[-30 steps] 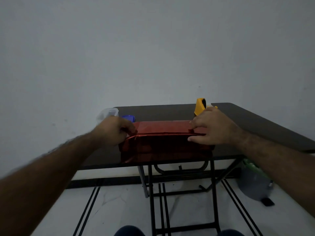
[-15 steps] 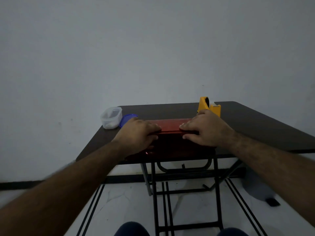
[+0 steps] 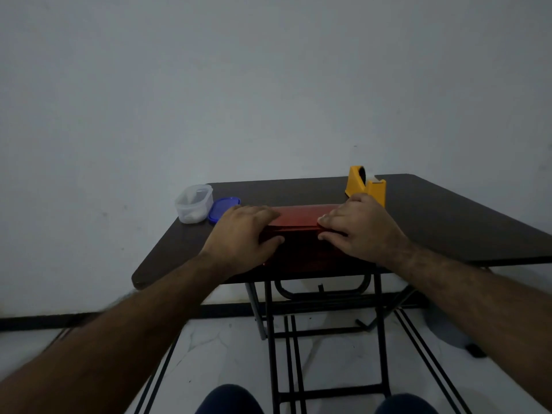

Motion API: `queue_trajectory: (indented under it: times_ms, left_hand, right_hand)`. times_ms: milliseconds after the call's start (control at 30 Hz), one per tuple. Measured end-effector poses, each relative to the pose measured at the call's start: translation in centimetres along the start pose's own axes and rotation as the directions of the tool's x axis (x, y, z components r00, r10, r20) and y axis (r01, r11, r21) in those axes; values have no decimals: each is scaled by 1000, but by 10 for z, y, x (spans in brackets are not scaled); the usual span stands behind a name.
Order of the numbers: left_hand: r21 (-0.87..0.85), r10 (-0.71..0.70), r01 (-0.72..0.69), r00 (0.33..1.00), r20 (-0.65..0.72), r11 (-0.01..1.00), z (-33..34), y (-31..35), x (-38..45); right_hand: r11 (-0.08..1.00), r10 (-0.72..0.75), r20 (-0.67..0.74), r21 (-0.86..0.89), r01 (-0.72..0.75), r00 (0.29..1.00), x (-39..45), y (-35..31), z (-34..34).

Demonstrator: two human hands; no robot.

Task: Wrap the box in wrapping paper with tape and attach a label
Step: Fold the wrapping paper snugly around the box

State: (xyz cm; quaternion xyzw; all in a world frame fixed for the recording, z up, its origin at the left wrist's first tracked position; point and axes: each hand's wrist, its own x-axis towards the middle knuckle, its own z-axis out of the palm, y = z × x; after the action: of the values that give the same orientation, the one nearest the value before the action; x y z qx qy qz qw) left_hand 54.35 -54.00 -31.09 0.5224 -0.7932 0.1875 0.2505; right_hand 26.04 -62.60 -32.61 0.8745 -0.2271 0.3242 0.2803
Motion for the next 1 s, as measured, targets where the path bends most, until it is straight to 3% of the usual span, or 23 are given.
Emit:
queue_trajectory:
  times_ms: [233, 400, 633, 800, 1000]
  left_hand:
    - [53, 47, -47, 999, 4, 997, 10, 26, 9]
    - [100, 46, -44, 999, -20, 994, 18, 29, 7]
    - [114, 9, -7, 1000, -17, 993, 22, 27, 15]
    - [-11, -113, 112, 991, -78, 994, 32, 23, 26]
    - [92, -57, 63, 996, -71, 994, 57, 13, 47]
  right_hand:
    - [1000, 17, -85, 3, -17, 996, -4, -5, 2]
    - [1000, 21, -58, 4, -20, 998, -2, -11, 2]
    - [988, 154, 6, -12, -154, 988, 13, -23, 13]
    - [976, 212, 2, -51, -212, 977, 22, -22, 25]
    - [950, 310, -25, -21, -311, 950, 28, -14, 46]
